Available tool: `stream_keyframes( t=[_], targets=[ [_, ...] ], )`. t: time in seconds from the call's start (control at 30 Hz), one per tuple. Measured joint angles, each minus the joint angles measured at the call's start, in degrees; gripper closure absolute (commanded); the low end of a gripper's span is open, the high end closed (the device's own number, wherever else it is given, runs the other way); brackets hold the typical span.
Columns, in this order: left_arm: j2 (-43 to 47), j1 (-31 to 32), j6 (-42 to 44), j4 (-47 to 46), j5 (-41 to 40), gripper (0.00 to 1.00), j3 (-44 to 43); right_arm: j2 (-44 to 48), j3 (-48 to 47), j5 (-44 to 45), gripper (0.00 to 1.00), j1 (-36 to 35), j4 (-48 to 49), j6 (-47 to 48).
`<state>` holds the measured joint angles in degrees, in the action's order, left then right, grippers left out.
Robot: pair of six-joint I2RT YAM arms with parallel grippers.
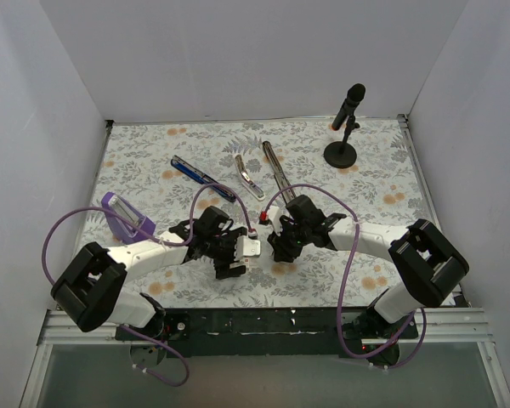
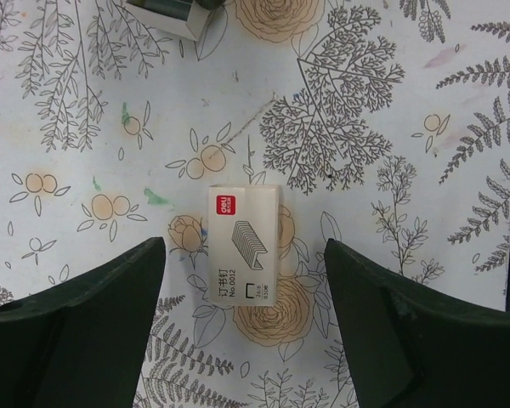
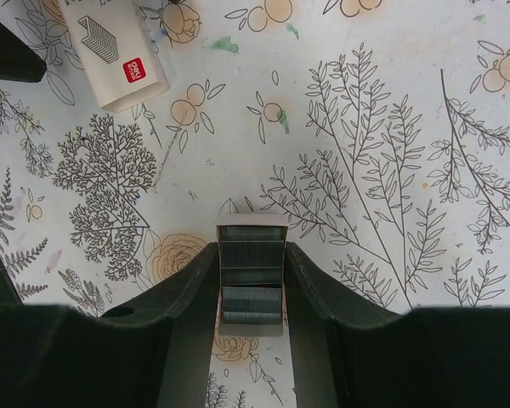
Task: Unload the staples from the stapler
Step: Close the staple box at the center of the board.
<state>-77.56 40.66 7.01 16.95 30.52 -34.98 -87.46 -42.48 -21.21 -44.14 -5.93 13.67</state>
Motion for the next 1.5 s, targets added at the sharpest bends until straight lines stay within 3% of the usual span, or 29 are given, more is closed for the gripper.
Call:
stream_keyframes(
  t=[0.43,1.1,1.27,1.5],
  targets=[
    [-1.4,1.5,-0.5,-2.5,-0.9,0.34,0.0,0.0,0.0,-0.4,0.58,0.3,0.2,0.0],
    [-2.7,2.3,-1.4,-3.0,-1.2,0.56,0.0,0.0,0.3,-0.7,0.58,0.3,0.2,0.0],
    [-2.7,2.3,-1.5,-3.5,-1.2,0.65,0.0,0.0,0.3,-0.9,0.58,0.3,0.2,0.0],
    [-2.7,2.3,-1.7,-3.7,-1.2,0.63,0.0,0.0,0.3,-1.1,0.58,0.3,0.2,0.0]
  ],
)
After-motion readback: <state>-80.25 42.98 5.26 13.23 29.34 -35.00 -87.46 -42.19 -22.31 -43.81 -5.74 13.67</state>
